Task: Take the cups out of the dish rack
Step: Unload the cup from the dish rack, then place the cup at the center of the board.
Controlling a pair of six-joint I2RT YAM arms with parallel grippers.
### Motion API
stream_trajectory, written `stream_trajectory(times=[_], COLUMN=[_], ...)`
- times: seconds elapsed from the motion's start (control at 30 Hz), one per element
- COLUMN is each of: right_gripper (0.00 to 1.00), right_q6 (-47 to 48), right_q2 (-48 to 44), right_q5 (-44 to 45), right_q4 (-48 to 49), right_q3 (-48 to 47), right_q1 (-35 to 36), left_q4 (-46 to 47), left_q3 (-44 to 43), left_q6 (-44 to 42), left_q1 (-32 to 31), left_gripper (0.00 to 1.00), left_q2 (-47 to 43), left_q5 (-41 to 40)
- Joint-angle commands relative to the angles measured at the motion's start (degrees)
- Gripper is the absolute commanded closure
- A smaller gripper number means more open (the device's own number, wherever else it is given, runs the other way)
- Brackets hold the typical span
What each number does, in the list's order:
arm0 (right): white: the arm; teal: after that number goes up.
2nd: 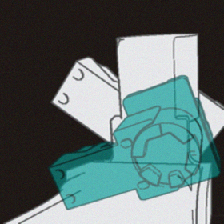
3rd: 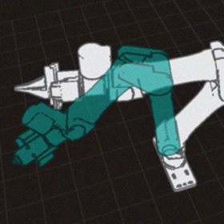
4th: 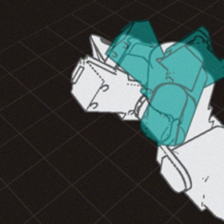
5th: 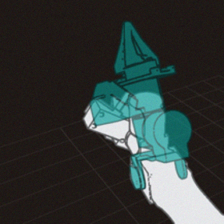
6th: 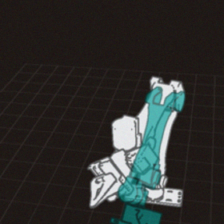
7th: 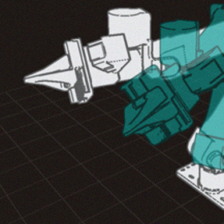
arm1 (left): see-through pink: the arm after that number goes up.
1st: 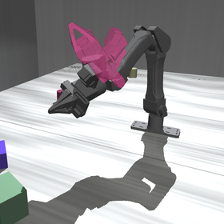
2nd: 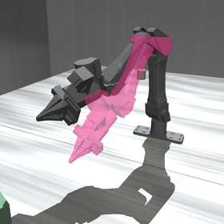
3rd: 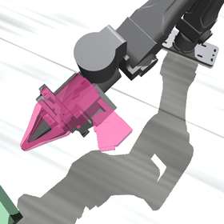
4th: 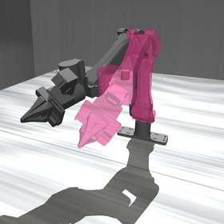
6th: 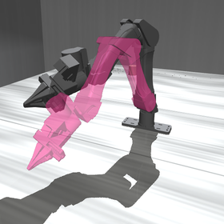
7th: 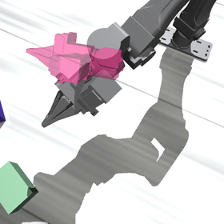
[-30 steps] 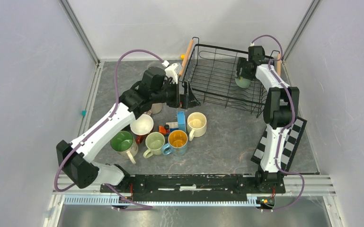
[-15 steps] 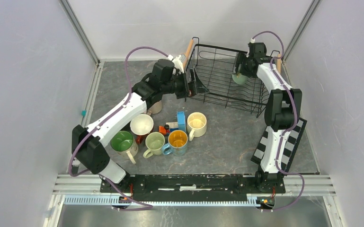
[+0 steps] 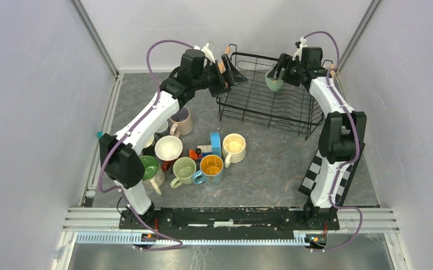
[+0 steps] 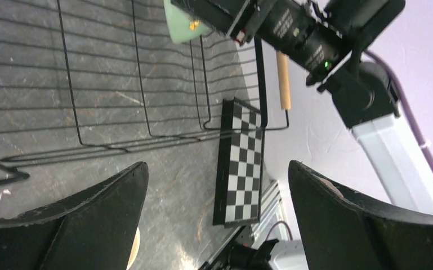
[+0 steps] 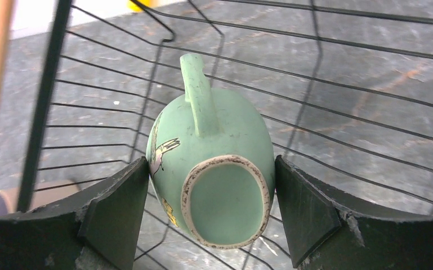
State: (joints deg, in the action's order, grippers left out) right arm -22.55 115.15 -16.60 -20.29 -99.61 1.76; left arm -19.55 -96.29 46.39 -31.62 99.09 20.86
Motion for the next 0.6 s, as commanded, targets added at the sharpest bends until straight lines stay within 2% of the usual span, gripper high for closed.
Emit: stream_trajectory(times=[0.0,0.37,0.57], right_gripper=[0.59,0.59,0.59], right_q6=[-3.98,-5.72,-6.76], right_q2=[-4.6,-8.1,-10.1], right_q5=[-9.43,-18.64,-22.28], right_q4=[8.91,15.19,17.52], right_q3=[0.72,3.97,5.25], right_q1=[0.38,2.63,3.66], left_q4=[2.06,4.94,6.97], left_q3=[-6.09,-17.55,-20.25], left_q6=[4.89,13.01,17.58], left_q1=[1.58,5.09,6.01], left_gripper=[0.0,0.03,0.07], left_q2=[3.9,15.28,19.43], left_q5=[-0.31,2.69,4.18])
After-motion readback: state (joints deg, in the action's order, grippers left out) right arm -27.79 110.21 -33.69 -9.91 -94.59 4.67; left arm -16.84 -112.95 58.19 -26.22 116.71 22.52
